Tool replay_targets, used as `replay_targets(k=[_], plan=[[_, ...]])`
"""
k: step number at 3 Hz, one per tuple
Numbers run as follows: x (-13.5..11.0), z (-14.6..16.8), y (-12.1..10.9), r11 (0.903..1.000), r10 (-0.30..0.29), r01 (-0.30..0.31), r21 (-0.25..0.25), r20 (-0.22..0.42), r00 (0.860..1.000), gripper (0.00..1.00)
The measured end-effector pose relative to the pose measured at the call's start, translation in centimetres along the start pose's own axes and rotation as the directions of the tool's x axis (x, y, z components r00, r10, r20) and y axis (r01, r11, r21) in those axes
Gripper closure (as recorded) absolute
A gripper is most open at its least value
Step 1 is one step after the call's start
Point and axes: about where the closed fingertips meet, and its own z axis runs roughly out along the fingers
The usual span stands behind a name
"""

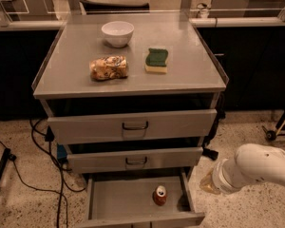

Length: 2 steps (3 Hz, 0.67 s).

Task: Pick coke can from bottom drawer and place on counter

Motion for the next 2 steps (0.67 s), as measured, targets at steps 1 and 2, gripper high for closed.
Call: replay_targets(k=[1, 2], plan=[[0.9, 2.0, -0.6, 1.0, 0.005, -0.006, 0.008, 0.02, 1.0, 1.0], [2.3, 5.0, -1.5, 0.9995, -0.005, 0.003, 0.031, 0.074, 0.997, 1.0]])
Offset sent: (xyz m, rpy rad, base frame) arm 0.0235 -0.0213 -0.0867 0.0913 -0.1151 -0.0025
